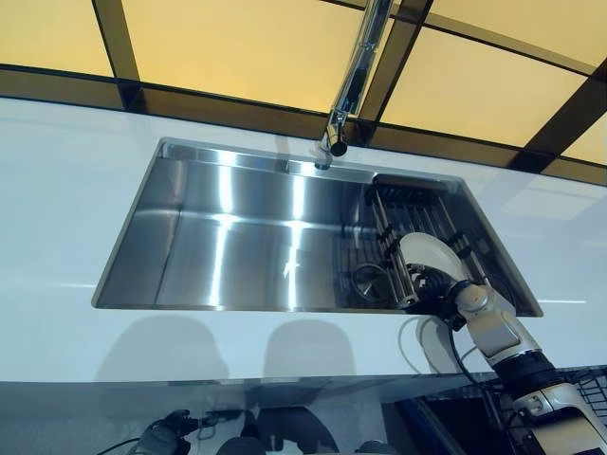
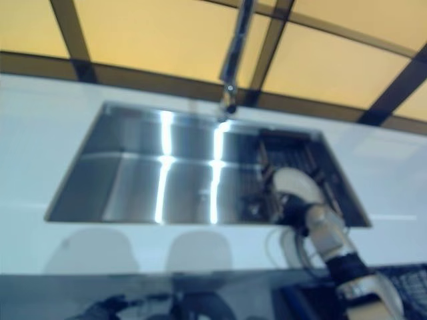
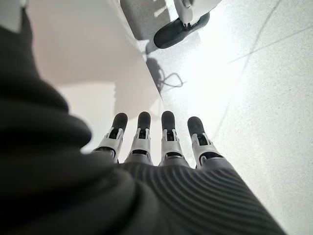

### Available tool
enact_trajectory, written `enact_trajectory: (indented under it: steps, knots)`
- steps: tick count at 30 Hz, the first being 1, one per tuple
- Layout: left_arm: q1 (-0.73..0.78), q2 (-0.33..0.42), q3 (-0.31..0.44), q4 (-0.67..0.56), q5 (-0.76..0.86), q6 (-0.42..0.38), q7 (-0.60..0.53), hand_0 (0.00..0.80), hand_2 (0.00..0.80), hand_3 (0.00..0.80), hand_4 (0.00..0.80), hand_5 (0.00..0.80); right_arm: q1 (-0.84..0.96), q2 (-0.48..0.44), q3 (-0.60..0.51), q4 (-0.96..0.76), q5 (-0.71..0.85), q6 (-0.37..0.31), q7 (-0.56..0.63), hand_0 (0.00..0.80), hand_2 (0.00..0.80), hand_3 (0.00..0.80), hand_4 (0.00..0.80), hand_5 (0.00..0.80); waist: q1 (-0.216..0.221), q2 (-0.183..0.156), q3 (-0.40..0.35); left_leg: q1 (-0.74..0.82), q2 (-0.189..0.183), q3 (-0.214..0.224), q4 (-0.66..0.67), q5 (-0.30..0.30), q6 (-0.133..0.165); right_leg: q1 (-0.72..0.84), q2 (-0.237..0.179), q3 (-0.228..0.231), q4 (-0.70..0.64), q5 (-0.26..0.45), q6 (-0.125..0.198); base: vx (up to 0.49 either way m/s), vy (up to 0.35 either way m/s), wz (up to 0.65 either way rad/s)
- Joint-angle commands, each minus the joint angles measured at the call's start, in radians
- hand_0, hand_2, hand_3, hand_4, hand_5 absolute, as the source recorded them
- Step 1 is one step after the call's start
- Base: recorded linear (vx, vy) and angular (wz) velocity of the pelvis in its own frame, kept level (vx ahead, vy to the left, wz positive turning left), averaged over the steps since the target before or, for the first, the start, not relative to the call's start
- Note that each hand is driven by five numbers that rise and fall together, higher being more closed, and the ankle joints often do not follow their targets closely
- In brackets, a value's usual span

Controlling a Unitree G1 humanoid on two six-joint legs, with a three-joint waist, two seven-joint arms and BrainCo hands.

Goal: Take plates into dishwasher

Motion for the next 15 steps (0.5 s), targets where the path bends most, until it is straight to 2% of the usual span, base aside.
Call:
enact_trajectory:
  steps: [1,9,15]
  knots:
    - [-0.013,-0.056,0.020,-0.023,0.014,0.002,0.009,0.000,0.000,0.000,0.000,0.000,-0.020,-0.031,-0.033,-0.001,-0.028,-0.017,-0.016,0.000,0.000,0.000,0.000,0.000,-0.004,0.052,-0.013,-0.015,0.031,0.048,-0.020,-0.030,-0.010,-0.085,-0.005,0.057,0.166,-0.080,0.019,0.000,0.000,0.00]
    - [-0.019,-0.032,0.031,-0.032,0.012,0.015,0.008,0.000,0.000,0.000,0.000,0.000,-0.114,-0.092,-0.075,-0.052,0.130,-0.044,-0.096,0.000,0.000,0.000,0.000,0.000,-0.005,0.042,-0.007,-0.013,0.037,0.044,-0.020,-0.030,-0.015,-0.095,-0.003,0.058,0.179,-0.072,0.021,-0.002,-0.004,0.00]
    - [-0.006,-0.027,0.035,-0.021,0.015,-0.003,0.007,0.000,0.000,0.000,0.000,0.000,-0.152,-0.184,-0.117,-0.099,0.208,-0.062,-0.145,0.000,0.000,0.000,0.000,0.000,-0.010,0.034,-0.014,-0.008,0.036,0.044,-0.020,-0.032,-0.013,-0.094,0.002,0.061,0.181,-0.074,0.019,0.002,-0.001,-0.01]
